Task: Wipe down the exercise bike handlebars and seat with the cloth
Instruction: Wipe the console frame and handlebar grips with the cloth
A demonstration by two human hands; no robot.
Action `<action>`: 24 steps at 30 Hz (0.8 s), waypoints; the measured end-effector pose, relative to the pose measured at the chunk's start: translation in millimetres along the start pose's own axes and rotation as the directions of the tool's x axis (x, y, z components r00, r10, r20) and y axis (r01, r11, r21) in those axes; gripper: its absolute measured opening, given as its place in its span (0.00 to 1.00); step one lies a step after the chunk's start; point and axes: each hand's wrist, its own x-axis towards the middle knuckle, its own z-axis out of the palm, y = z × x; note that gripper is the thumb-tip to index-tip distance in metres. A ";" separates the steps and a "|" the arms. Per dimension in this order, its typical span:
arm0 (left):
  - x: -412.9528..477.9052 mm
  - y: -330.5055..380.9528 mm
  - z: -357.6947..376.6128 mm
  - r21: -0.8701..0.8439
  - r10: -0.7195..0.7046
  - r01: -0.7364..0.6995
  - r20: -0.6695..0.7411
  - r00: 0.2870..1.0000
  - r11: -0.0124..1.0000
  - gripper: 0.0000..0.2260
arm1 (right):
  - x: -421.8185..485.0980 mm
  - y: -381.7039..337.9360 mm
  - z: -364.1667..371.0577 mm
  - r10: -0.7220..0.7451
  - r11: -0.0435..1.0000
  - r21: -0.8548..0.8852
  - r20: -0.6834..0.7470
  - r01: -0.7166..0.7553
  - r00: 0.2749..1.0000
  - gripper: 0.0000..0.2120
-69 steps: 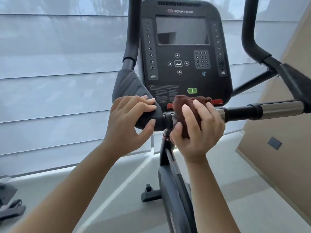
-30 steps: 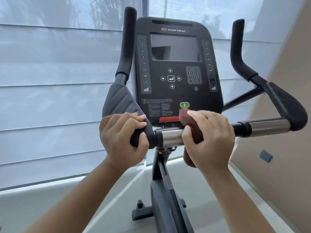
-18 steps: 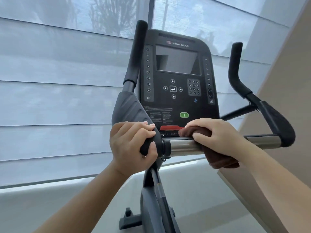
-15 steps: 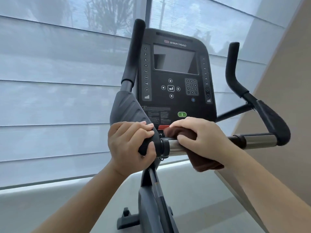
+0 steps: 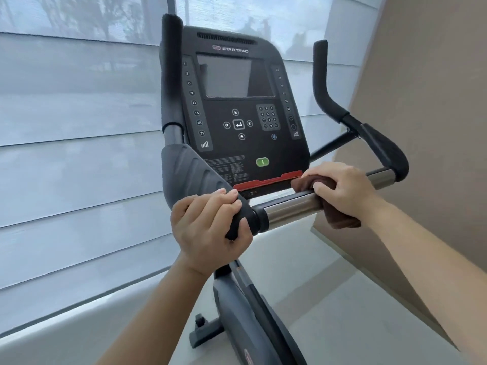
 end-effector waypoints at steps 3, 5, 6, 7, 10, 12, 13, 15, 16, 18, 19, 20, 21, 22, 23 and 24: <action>-1.5 -1.0 3.0 -0.004 -0.001 0.001 -0.011 1.000 1.000 0.12 | -11.1 -14.0 17.7 -0.019 1.000 -0.025 -0.179 0.015 0.984 0.16; -3.4 -0.1 4.3 -0.008 -0.008 0.008 -0.031 0.999 1.000 0.11 | -21.3 -21.8 31.4 -0.088 0.994 -0.094 -0.314 0.062 0.945 0.17; -3.5 0.1 4.6 -0.010 -0.010 0.009 -0.036 0.999 1.000 0.11 | -24.9 -26.2 37.1 -0.126 0.990 -0.111 -0.361 0.092 0.924 0.16; -2.9 -0.1 4.5 -0.009 -0.013 0.013 -0.034 0.999 1.000 0.10 | -25.9 -29.5 41.6 -0.156 0.986 -0.110 -0.394 0.122 0.905 0.16; -2.6 0.4 0.8 0.009 -0.032 0.032 0.022 0.999 0.999 0.10 | -21.4 -27.5 43.1 -0.214 0.977 -0.103 -0.427 0.188 0.879 0.15; -3.9 1.8 -2.3 0.020 -0.020 0.019 0.051 0.998 1.000 0.09 | -20.3 -16.6 39.7 -0.232 0.973 -0.122 -0.427 0.198 0.874 0.16; -3.2 2.3 -3.6 0.026 -0.012 0.011 0.061 0.998 1.000 0.09 | -20.0 -10.0 37.6 -0.228 0.973 -0.122 -0.426 0.195 0.876 0.16; -0.7 2.7 -4.6 0.037 -0.007 0.003 0.094 0.996 0.999 0.08 | -18.1 5.3 31.6 -0.187 0.982 -0.086 -0.413 0.166 0.891 0.17; -0.2 3.9 -5.5 0.047 -0.017 0.011 0.115 0.993 0.999 0.08 | -17.8 13.7 28.5 -0.166 0.986 -0.076 -0.409 0.148 0.897 0.17; 2.5 8.1 -7.6 0.067 -0.069 0.060 0.138 0.988 0.996 0.09 | -17.7 30.9 25.3 -0.160 0.986 -0.113 -0.422 0.123 0.892 0.16; 5.5 11.9 -8.9 0.070 -0.103 0.093 0.149 0.983 0.993 0.10 | -17.6 38.1 24.6 -0.176 0.981 -0.147 -0.430 0.124 0.885 0.16; 9.5 17.5 -9.6 0.068 -0.122 0.112 0.164 0.979 0.991 0.11 | -16.9 43.9 23.9 -0.195 0.976 -0.177 -0.437 0.129 0.878 0.15; 13.7 25.5 -9.0 0.060 -0.122 0.112 0.187 0.975 0.992 0.11 | -15.9 48.8 23.5 -0.211 0.971 -0.196 -0.440 0.136 0.873 0.15; 17.3 35.7 -6.5 0.042 -0.107 0.100 0.222 0.969 0.994 0.10 | -14.9 53.2 22.8 -0.221 0.968 -0.206 -0.443 0.142 0.869 0.15; 20.2 47.7 -1.9 0.018 -0.093 0.092 0.266 0.959 0.996 0.10 | -14.1 58.2 21.4 -0.226 0.967 -0.212 -0.447 0.143 0.865 0.15; 22.7 60.3 4.5 -0.003 -0.088 0.094 0.315 0.945 0.996 0.10 | -12.8 64.3 19.6 -0.226 0.966 -0.217 -0.454 0.140 0.862 0.14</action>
